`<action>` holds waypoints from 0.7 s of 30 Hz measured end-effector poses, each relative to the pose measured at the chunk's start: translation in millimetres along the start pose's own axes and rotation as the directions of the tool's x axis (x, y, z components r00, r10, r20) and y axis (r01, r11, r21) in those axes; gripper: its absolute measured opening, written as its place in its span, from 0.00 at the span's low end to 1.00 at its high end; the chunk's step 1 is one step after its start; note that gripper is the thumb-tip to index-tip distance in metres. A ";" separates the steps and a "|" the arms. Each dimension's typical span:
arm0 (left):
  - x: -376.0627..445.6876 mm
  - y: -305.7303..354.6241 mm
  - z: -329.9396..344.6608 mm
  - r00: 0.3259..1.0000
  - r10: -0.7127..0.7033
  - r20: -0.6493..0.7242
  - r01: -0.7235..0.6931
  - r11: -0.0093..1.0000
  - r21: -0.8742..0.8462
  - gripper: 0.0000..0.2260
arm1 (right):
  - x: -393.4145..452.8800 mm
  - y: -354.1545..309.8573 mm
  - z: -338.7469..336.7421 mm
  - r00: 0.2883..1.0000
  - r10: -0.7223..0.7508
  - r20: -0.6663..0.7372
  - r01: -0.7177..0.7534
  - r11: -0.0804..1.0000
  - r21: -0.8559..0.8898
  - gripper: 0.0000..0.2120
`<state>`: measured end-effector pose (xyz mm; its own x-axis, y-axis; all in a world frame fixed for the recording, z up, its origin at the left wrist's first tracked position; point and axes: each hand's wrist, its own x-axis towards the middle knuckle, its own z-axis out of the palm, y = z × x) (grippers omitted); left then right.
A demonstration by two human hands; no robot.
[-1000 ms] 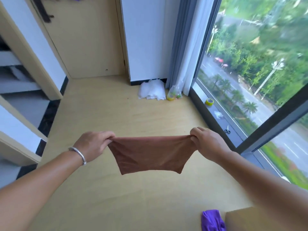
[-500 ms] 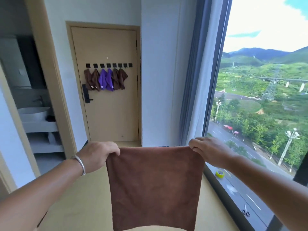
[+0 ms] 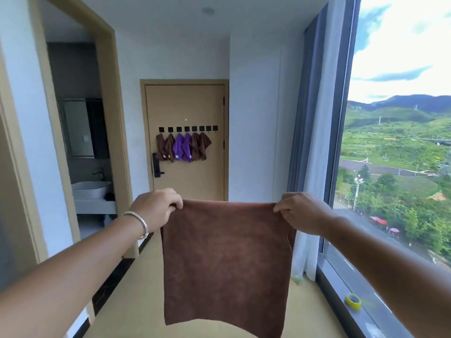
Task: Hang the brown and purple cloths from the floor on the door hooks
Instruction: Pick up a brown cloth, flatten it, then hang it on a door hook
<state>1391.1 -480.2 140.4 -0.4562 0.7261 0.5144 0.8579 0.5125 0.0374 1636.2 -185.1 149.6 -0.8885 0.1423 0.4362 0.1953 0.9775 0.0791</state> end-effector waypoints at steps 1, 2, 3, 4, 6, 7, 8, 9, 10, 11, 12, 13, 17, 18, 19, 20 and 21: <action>2.6 0.8 -0.5 1.000 0.008 -0.018 -0.007 1.000 0.010 0.10 | 3.1 2.4 2.2 0.999 0.025 -0.033 -0.024 0.999 0.023 0.13; 5.4 1.0 -0.6 0.999 0.016 -0.032 -0.015 1.000 0.020 0.10 | 6.9 4.3 5.1 0.997 0.040 -0.068 -0.038 0.999 0.035 0.10; 9.0 0.3 0.3 0.999 0.023 -0.040 -0.022 0.999 0.029 0.11 | 11.8 6.2 8.7 0.994 0.054 -0.100 -0.049 0.997 0.051 0.07; 13.2 -1.3 1.8 0.999 0.028 -0.045 -0.026 0.999 0.041 0.11 | 17.7 7.9 13.0 0.989 0.073 -0.128 -0.063 0.995 0.077 0.05; 24.1 -7.7 6.8 0.998 0.026 -0.056 -0.022 0.997 0.072 0.11 | 32.4 12.5 22.2 0.981 0.108 -0.162 -0.084 0.985 0.149 0.03; 30.4 -12.9 10.3 0.998 0.021 -0.060 -0.016 0.996 0.086 0.11 | 40.8 15.6 27.3 0.980 0.110 -0.165 -0.080 0.981 0.178 0.04; 36.9 -19.6 14.4 0.998 0.013 -0.062 -0.007 0.995 0.095 0.11 | 49.5 18.8 32.3 0.982 0.103 -0.161 -0.071 0.979 0.192 0.05; 43.8 -27.8 18.7 0.998 0.004 -0.064 0.003 0.995 0.100 0.11 | 58.8 22.3 37.7 0.983 0.094 -0.156 -0.063 0.978 0.198 0.06; 50.9 -36.8 23.1 0.998 -0.006 -0.065 0.012 0.995 0.101 0.10 | 68.0 25.7 42.9 0.985 0.088 -0.151 -0.057 0.978 0.199 0.07; 58.6 -46.6 27.7 0.998 -0.009 -0.065 0.016 0.995 0.102 0.10 | 78.1 28.6 48.0 0.986 0.079 -0.149 -0.050 0.980 0.193 0.07; 66.4 -56.9 32.4 0.998 -0.007 -0.063 0.014 0.995 0.103 0.09 | 88.9 30.5 52.7 0.987 0.068 -0.148 -0.041 0.983 0.179 0.07; 74.9 -67.5 37.3 0.998 -0.001 -0.057 0.007 0.995 0.100 0.09 | 100.6 32.0 57.3 0.988 0.057 -0.147 -0.033 0.986 0.162 0.07; 111.1 -112.5 56.4 1.000 0.011 0.013 -0.012 0.999 0.050 0.08 | 153.3 32.7 73.0 0.989 0.024 -0.149 -0.005 0.992 0.124 0.05; 120.0 -124.1 61.1 1.000 0.011 0.025 -0.012 0.999 0.043 0.08 | 166.6 32.5 76.9 0.989 0.023 -0.144 -0.006 0.993 0.120 0.05; 128.8 -135.7 65.6 0.999 0.014 0.031 -0.015 0.999 0.038 0.09 | 179.7 31.9 80.8 0.991 0.020 -0.133 -0.004 0.994 0.114 0.05; 137.4 -147.0 69.7 0.999 0.019 0.032 -0.020 0.999 0.033 0.08 | 192.4 31.1 84.6 0.993 0.011 -0.120 0.001 0.995 0.102 0.05; 146.2 -158.3 73.3 0.999 0.026 0.030 -0.027 0.999 0.029 0.08 | 205.3 30.4 88.6 0.994 0.000 -0.109 0.009 0.996 0.088 0.05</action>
<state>1171.4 -421.6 146.9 -0.4405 0.7527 0.4892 0.8626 0.5058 -0.0015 1423.0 -112.5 162.1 -0.8380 0.1249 0.5312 0.1501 0.9887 0.0043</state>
